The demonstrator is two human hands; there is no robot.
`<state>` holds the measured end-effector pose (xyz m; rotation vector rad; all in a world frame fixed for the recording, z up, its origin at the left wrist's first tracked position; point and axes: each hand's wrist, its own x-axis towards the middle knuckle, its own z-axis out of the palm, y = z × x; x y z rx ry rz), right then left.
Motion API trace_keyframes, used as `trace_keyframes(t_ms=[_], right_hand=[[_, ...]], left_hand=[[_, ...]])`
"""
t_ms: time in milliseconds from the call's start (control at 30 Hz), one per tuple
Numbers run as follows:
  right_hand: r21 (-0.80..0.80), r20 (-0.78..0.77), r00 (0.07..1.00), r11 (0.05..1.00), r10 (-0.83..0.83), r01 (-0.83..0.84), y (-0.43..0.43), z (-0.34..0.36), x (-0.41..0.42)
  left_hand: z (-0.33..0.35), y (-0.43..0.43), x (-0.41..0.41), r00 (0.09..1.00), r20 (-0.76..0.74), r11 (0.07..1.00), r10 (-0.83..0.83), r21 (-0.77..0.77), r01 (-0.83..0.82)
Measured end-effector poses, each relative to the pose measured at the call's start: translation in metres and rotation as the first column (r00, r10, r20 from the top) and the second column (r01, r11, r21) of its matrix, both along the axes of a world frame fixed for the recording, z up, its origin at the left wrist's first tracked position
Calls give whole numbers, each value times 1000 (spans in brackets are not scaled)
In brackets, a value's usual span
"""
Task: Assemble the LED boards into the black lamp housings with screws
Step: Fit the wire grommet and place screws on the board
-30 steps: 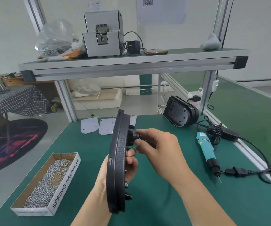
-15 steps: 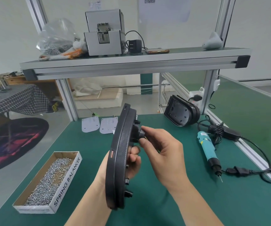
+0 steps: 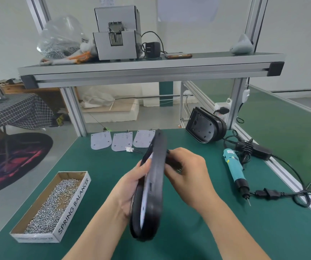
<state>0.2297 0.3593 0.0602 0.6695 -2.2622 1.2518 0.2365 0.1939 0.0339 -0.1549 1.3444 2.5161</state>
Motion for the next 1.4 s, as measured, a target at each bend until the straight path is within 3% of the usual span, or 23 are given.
trace_keyframes(t_ms=[67,133,167,200,267,333,400,500,600,700,767,867,967,1100,1167,1267,1400], right_hand=[[-195,291,933,968,211,-158,12,-9,-7],[-562,470,671,780,574,-274,27,-23,-12],[-694,516,545,695,661,-186,33,-29,-17],[-743,575,457,667,679,-58,38,-35,-22],[-664,720,363,739,592,111,42,-50,-28],[-430,838,403,900,368,71,36,-62,-31],[-153,828,550,987,106,40,27,-69,-33],[45,717,695,998,-61,42,21,-74,-37],[98,695,711,994,-107,54,22,-76,-42],[75,713,693,994,-109,79,22,-80,-45],[46,725,682,995,-96,91,22,-84,-48],[-18,740,669,993,-66,117,21,-88,-50],[-33,745,663,989,-73,146,20,-91,-50],[-79,758,649,979,-62,186,17,-94,-51],[-98,762,646,975,-56,199,17,-94,-52],[-106,767,639,974,-49,202,18,-95,-52],[-152,780,626,966,-13,211,17,-96,-53]], left_hand=[[-1,0,-4,992,-121,996,-35,-81,25],[-5,-3,-10,980,-188,975,-61,-221,18],[-8,-6,-13,981,-188,959,-41,-282,-14],[-14,-8,-16,983,-183,937,-18,-346,-47],[-23,-7,-20,985,-172,875,-9,-478,-75],[-34,-1,-23,985,-170,812,-19,-578,-84],[-43,4,-25,988,-157,762,7,-639,-107],[-46,6,-30,990,-133,721,39,-682,-120],[-42,6,-36,998,-65,648,-11,-761,-42],[-31,-5,-41,998,-22,339,-63,-941,0],[-20,-29,-43,996,-92,129,17,-987,-94],[-3,-88,-43,936,-280,-207,214,-949,-237],[4,-153,-35,910,-250,-417,330,-904,-97],[-13,-201,-15,961,69,-527,269,-824,207],[-22,-205,-10,973,142,-565,181,-795,221],[-30,-203,-7,988,66,-527,137,-840,129],[-38,-198,-4,982,-48,-378,181,-926,24]])
